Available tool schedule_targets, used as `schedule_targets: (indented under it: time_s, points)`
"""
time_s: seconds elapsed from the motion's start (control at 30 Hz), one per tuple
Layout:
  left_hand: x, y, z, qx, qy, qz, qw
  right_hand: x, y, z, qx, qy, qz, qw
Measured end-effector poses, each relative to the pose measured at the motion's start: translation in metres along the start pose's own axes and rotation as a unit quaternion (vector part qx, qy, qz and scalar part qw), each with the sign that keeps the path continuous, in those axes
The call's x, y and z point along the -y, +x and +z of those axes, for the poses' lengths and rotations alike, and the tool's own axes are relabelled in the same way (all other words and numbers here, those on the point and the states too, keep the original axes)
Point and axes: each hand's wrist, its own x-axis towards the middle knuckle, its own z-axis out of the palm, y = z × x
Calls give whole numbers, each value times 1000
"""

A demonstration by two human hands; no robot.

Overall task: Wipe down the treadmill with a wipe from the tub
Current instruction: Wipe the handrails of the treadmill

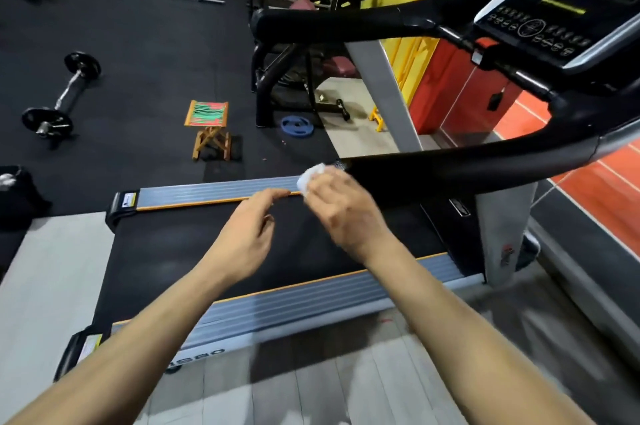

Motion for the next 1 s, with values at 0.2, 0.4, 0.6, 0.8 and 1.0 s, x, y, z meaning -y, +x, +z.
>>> schedule_targets:
  time_s: [0.2, 0.4, 0.6, 0.8, 1.0]
  points:
    - [4, 3, -8, -24, -20, -12, 999, -5, -21, -12, 96, -67, -152, 982]
    - [-3, 5, -10, -43, -39, -19, 998, -65, -40, -60, -15, 11, -48, 999]
    - [-38, 19, 10, -48, -18, 36, 998, -171, -21, -105, 165, 53, 427, 887]
    - [-61, 27, 29, -73, -3, 73, 995, -107, 76, -68, 417, 196, 311, 831]
    - [-68, 32, 32, -187, -12, 41, 981, -65, 105, -36, 458, 282, 226, 812]
